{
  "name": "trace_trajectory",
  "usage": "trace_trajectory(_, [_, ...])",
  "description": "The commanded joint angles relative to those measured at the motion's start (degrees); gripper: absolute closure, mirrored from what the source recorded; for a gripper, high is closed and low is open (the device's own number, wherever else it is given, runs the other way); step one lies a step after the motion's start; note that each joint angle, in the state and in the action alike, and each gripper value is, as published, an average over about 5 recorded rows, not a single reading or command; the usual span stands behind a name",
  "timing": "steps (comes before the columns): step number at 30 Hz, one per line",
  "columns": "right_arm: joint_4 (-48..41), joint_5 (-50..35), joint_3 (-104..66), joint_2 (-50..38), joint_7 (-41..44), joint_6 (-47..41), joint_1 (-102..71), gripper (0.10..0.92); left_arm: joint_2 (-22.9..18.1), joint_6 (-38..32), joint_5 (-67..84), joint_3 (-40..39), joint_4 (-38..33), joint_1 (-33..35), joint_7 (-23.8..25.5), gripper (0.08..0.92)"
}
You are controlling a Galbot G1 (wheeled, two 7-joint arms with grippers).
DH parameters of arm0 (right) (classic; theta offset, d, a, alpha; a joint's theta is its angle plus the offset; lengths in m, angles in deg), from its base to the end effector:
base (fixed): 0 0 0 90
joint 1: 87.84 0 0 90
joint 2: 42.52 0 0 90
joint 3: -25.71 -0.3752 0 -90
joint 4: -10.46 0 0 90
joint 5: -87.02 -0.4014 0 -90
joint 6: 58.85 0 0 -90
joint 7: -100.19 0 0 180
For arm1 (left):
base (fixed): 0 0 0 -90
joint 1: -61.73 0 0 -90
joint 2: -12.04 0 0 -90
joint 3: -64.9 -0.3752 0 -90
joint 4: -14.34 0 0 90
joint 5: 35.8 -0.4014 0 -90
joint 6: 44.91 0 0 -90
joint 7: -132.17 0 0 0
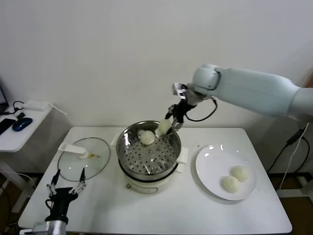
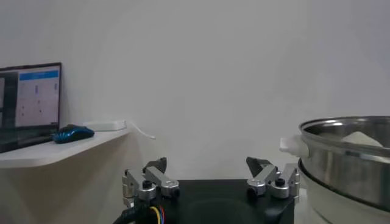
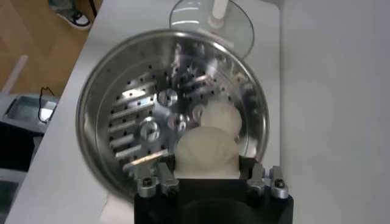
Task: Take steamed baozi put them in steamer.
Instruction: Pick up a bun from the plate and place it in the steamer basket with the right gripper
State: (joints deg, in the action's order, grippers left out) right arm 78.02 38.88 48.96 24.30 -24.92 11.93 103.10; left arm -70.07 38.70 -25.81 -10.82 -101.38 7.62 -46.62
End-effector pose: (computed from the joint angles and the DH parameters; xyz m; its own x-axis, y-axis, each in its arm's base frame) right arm 0.6365 0.1054 -0.0261 -0.0943 -0.4245 0.9005 -0.9766 -0.1362 -0.1665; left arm 0.1744 0.1159 -0.3568 -0.9908 -0.1321 0.0299 -0.1293 0.9882 0.0818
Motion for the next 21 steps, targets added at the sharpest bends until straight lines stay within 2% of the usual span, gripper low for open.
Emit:
trace_trajectory(1, [-5.3,-1.68,-1.24,11.91,-2.26,-0.68,-6.43,0.347,0.18,0.2,-0.04,0.27,-0.1,0.02,-0.04,0.177])
trace_trajectory(21, [-9.54,0.5,-2.37,16.69,-3.17,-1.59,-12.85,0.347,0.02,-0.34,0.32,0.38,0.44,0.27,-0.09,0.177])
